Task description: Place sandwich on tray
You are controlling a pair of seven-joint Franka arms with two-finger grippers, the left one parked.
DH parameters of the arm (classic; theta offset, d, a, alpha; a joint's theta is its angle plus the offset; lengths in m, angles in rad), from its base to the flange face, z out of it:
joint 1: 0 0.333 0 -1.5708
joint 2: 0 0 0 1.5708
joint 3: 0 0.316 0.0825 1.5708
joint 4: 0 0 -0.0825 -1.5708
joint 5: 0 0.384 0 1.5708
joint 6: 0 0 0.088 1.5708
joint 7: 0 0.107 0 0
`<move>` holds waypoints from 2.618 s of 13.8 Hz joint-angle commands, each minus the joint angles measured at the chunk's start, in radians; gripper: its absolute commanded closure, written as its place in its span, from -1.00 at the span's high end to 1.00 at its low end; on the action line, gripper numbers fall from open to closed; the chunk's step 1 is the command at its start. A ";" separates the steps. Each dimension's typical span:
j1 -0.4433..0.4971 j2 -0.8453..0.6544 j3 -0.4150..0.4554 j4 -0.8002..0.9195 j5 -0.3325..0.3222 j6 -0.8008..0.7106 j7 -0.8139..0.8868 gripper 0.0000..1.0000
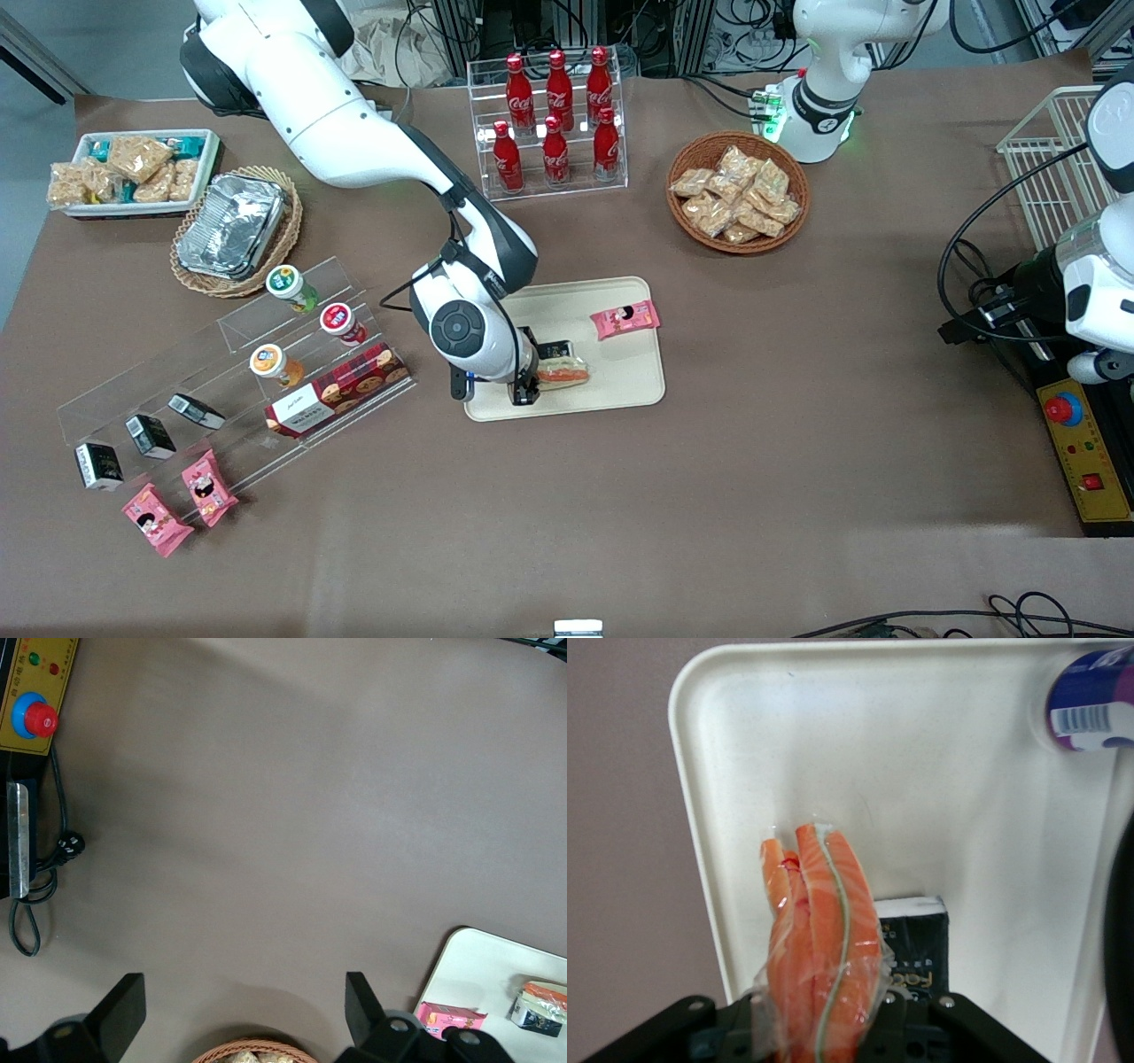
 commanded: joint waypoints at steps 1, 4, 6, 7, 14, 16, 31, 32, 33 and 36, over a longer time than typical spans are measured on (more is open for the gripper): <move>0.005 0.045 -0.003 0.030 0.003 0.044 0.039 -1.00; 0.005 0.055 -0.003 0.032 0.003 0.056 0.040 -1.00; 0.007 0.055 -0.003 0.032 0.001 0.056 0.039 -1.00; 0.005 0.055 -0.003 0.032 0.001 0.056 0.039 -0.66; -0.010 0.042 0.000 0.052 -0.033 0.026 0.013 0.89; -0.012 0.025 0.005 0.075 -0.030 -0.009 0.010 0.89; -0.225 -0.443 -0.010 0.078 -0.046 -0.485 -0.971 0.93; -0.248 -0.469 -0.010 0.076 -0.087 -0.518 -1.066 0.93; -0.259 -0.492 -0.010 0.070 -0.132 -0.537 -1.160 0.93; -0.312 -0.583 -0.010 0.000 -0.207 -0.529 -1.361 0.93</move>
